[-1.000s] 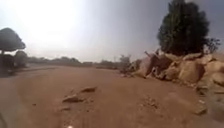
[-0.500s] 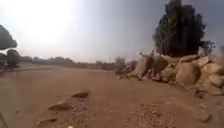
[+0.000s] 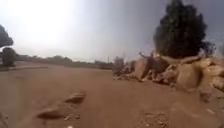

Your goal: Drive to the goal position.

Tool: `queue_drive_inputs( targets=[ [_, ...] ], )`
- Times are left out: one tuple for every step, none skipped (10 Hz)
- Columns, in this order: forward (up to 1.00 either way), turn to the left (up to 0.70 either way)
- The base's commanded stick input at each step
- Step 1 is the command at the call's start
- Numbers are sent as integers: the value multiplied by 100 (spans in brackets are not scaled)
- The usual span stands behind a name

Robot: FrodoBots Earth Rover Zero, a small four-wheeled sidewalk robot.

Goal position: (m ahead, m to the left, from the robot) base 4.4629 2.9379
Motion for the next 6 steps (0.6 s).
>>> queue_drive_inputs(
  targets=[
    [70, -14],
    [70, -14],
    [70, 0],
    [70, 0],
    [70, 0],
    [70, 0]
  ],
)
